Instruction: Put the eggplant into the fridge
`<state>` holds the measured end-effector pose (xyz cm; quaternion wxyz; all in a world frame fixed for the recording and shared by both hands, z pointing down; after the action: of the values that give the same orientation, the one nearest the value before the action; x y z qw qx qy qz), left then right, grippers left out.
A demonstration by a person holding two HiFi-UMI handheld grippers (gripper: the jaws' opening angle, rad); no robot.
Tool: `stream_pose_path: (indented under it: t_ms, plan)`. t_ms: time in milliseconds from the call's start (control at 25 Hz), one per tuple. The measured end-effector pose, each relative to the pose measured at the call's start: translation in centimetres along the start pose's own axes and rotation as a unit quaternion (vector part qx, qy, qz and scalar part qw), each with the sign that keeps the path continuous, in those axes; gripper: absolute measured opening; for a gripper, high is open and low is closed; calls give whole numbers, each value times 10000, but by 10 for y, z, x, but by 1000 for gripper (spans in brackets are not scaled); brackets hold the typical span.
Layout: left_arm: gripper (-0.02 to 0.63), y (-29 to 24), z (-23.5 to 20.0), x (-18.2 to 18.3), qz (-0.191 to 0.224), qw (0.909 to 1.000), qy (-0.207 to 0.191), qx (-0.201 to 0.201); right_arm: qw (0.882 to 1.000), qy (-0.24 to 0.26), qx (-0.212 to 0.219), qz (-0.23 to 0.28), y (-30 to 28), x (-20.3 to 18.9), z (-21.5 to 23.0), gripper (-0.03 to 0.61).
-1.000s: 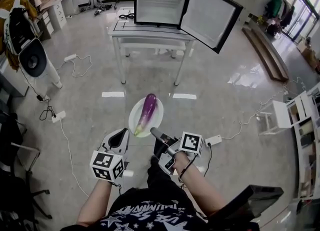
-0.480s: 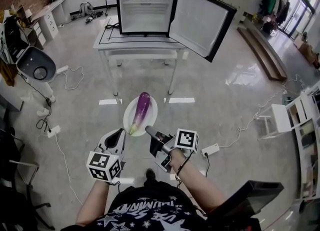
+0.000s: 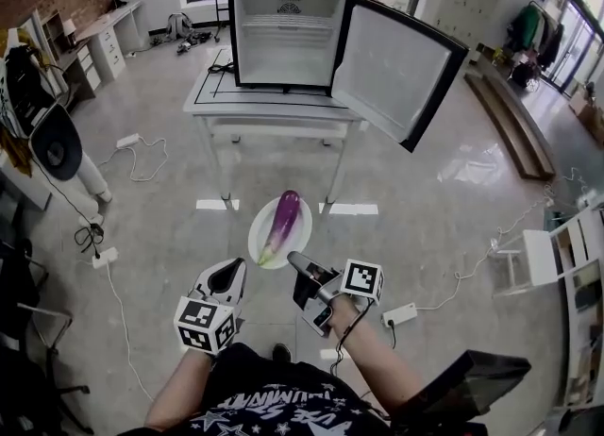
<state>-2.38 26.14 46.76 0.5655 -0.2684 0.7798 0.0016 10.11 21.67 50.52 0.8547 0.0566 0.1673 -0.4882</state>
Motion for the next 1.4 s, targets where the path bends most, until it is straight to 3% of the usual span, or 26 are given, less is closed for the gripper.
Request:
stream_pose_path:
  t_ms: [520,1040,1400]
  plan:
    - [9,-63,-39,27,-41,9999,52,-140,9997,-118,-181,112,-41,42,28,23]
    - [9,-156,-108,118,142,9981,-89,-595,9971,24,-335,684,-125,135,34,23]
    - [9,-204,-163,156,28,9964,-23,-848,9925,-25,-500,1115,-179,184,40,23]
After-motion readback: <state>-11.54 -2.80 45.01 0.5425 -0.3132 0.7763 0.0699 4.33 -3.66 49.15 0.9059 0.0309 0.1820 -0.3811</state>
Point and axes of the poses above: the fingertips, and each gripper's own axes: y backward along the fingers, z to its right, x out of its top, the point moved 2 cm from there along y, backward along the fingers, and after that the axes turned 13 degrees about y, right-handed, at the moved point
